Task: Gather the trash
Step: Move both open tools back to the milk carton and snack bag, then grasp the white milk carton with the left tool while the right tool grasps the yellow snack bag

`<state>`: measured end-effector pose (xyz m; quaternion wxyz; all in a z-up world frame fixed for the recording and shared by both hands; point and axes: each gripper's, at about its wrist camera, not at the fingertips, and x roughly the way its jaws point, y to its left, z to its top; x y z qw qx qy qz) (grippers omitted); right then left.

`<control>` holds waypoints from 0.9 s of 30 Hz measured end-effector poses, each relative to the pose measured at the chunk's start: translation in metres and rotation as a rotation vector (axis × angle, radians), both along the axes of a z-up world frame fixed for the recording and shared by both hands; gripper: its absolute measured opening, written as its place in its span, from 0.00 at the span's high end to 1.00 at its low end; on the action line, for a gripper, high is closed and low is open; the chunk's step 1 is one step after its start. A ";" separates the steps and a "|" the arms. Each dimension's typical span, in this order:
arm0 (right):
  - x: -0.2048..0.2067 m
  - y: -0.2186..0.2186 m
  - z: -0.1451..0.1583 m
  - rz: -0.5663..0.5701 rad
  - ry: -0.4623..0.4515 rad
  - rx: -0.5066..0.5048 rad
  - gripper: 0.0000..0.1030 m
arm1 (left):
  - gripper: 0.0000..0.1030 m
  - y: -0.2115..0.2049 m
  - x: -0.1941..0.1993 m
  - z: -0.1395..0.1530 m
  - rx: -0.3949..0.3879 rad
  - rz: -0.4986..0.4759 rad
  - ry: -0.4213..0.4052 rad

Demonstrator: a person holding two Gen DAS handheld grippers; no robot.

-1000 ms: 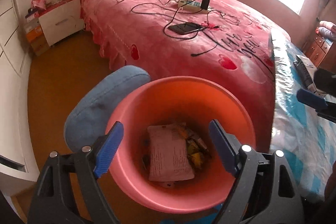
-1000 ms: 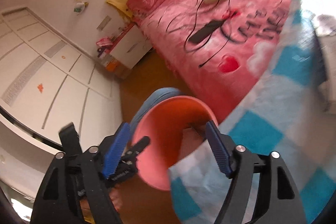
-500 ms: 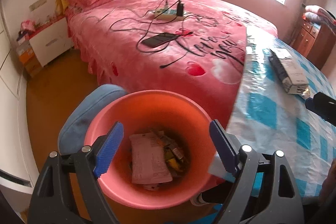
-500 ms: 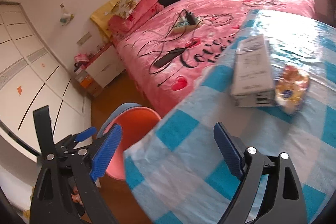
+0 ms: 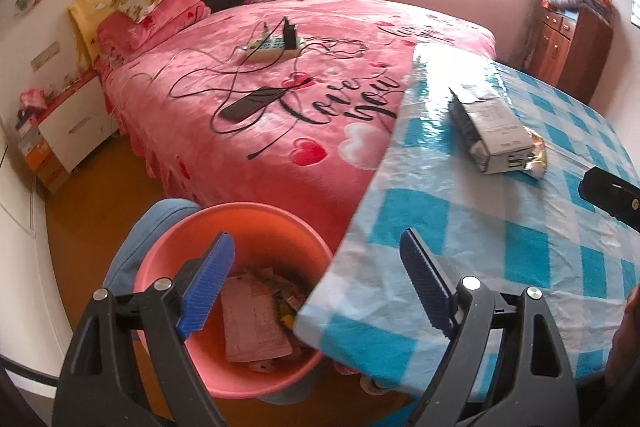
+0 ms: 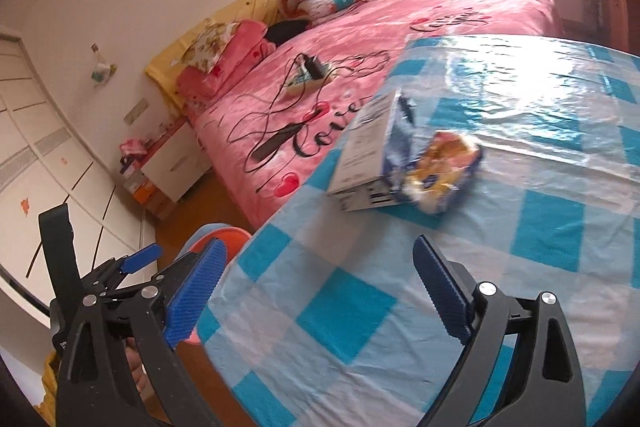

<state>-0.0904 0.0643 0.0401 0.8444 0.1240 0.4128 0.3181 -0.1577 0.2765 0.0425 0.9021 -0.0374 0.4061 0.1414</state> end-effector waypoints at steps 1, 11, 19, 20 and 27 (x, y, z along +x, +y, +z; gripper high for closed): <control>0.001 -0.006 -0.001 -0.010 0.001 0.004 0.09 | 0.17 -0.006 0.002 0.001 0.006 -0.009 0.001; 0.002 -0.050 -0.002 -0.075 -0.010 0.012 0.09 | 0.17 -0.039 0.014 0.008 0.046 -0.062 0.014; 0.006 -0.071 0.001 -0.108 -0.016 0.013 0.09 | 0.17 -0.060 0.023 0.007 0.065 -0.094 0.032; 0.006 -0.074 0.002 -0.115 -0.018 0.014 0.09 | 0.17 -0.062 0.023 0.007 0.065 -0.097 0.033; 0.015 -0.096 0.000 -0.150 -0.011 0.018 0.09 | 0.17 -0.080 0.033 0.009 0.066 -0.126 0.038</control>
